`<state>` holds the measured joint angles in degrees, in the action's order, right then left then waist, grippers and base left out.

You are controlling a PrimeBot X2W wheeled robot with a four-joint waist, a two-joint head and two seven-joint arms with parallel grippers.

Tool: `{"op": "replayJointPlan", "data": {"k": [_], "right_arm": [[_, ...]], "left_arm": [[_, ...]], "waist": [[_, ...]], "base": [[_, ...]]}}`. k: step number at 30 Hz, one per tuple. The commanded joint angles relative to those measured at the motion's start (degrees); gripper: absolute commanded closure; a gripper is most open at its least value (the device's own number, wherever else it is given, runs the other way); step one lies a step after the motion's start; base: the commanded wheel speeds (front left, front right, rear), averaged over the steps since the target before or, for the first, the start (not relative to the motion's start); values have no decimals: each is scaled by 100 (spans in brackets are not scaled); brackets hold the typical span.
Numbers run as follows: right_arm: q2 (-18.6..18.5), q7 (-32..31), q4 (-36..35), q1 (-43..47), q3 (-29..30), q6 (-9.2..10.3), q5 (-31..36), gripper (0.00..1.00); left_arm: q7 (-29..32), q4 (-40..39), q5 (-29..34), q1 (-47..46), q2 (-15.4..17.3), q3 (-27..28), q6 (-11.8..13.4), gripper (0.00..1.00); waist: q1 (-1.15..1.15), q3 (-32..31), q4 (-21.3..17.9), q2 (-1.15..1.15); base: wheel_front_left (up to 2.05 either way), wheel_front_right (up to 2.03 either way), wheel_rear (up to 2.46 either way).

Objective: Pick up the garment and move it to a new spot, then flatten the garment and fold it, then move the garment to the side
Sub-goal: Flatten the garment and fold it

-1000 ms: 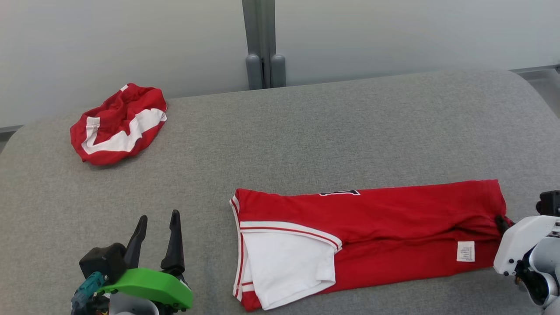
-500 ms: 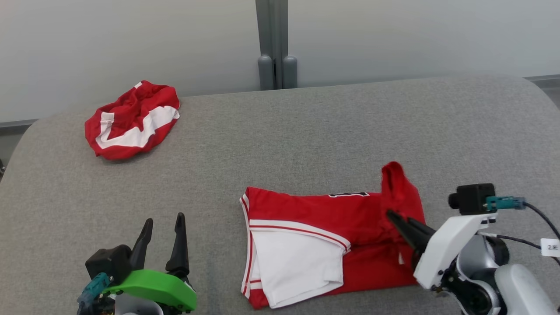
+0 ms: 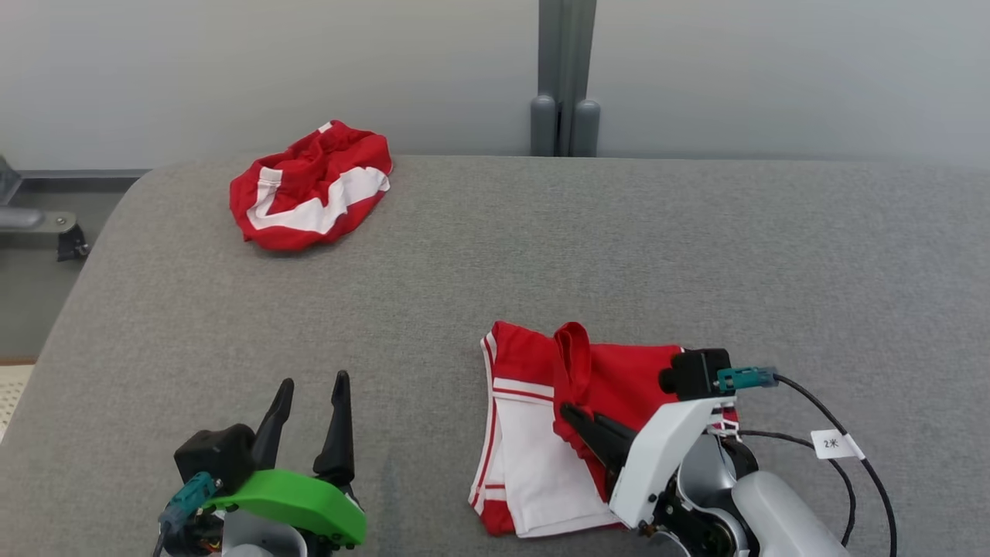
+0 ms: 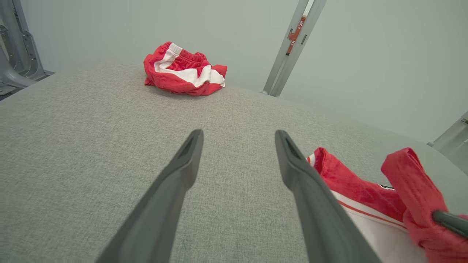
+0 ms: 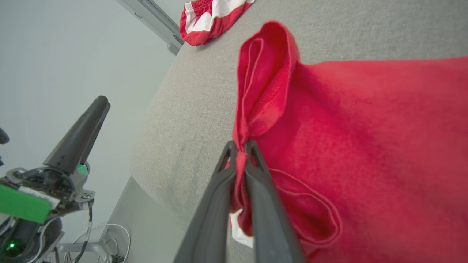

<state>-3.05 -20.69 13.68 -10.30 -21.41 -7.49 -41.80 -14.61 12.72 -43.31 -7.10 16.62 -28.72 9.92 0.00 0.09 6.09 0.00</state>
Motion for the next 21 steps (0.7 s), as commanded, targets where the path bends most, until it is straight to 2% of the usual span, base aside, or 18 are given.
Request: {"op": "replayJointPlan", "data": {"k": [1,6,13,15,16,21], "right_arm": [[8,175,185,-160,-56,1,-90,100],[11,800,985,-625,-480,1,-640,100],[9,1280,1890,-1120,-1098,1,-1292,100],[7,1454,2075,-1239,-1248,1,-1499,19],[10,1538,2168,-1295,-1336,1,-1606,0],[7,1832,2393,-1492,-1747,1,-1915,0]], "left_arm": [[21,11,35,-111,-27,-20,-36,0],[21,82,30,-133,-53,-58,-68,0],[11,153,32,-150,-82,-99,-91,0],[7,167,22,-151,-98,-104,-88,0],[5,180,18,-152,-101,-102,-88,0],[-6,189,-7,-113,-106,-97,-97,0]], "waist": [[0,11,217,0],[0,11,424,0],[0,-24,556,0],[0,-38,561,0],[0,-46,556,0],[0,-83,473,0]], "base": [[0,0,0],[0,0,0],[0,0,0],[0,0,0],[0,0,0],[0,0,0]]}}
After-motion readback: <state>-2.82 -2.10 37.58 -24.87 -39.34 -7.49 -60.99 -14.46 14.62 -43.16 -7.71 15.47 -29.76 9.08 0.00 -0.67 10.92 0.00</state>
